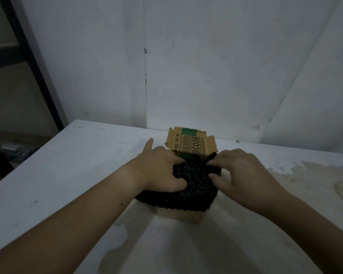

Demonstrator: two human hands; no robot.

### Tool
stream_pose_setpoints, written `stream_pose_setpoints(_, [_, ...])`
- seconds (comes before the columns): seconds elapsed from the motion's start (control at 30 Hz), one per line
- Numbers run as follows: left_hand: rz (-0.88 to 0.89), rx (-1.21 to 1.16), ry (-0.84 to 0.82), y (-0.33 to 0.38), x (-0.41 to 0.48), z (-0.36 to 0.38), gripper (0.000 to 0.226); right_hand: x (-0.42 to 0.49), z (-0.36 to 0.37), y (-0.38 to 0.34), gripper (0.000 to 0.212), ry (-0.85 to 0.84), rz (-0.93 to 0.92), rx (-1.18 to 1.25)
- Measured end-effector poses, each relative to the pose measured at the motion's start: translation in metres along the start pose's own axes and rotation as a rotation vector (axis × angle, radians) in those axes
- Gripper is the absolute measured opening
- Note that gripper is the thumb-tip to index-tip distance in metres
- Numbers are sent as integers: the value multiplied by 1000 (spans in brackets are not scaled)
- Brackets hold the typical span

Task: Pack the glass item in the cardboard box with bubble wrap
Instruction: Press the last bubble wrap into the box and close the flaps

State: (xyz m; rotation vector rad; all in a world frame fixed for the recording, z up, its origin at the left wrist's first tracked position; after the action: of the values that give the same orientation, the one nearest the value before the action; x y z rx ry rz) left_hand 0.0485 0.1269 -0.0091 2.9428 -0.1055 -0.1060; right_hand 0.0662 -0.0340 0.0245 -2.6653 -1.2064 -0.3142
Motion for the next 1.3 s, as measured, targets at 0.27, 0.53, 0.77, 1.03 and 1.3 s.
stream_pose_setpoints(0.27, [-18,16,-27,1,1,0,63,10,4,-8,50,-72,-2,-175])
stream_pose_setpoints(0.53, [4,-37,4,1,2,1,39,26,26,-9,49,-210,-55,-197])
stream_pose_setpoints(0.77, [-4,-77,44,-1,0,1,29,33,54,0,43,-369,-18,-49])
stream_pose_setpoints(1.03, [1,-95,43,-1,1,0,30,-12,-15,12,31,-68,37,108])
stream_pose_setpoints(1.3, [-18,-54,13,-3,2,1,47,-31,5,-2,20,62,4,223])
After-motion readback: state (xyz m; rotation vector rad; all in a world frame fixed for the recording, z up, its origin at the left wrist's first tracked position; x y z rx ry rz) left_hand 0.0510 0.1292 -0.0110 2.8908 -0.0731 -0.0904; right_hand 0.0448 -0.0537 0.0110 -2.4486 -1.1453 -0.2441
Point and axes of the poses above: each hand's wrist, its own x-axis towards the middle knuckle, its own z-axis out of the palm, y = z × x, the point moved 8 cm from there along x, towards the middle knuckle, and after that the axes turned 8 degrees about -z, right-handed, at the moved point
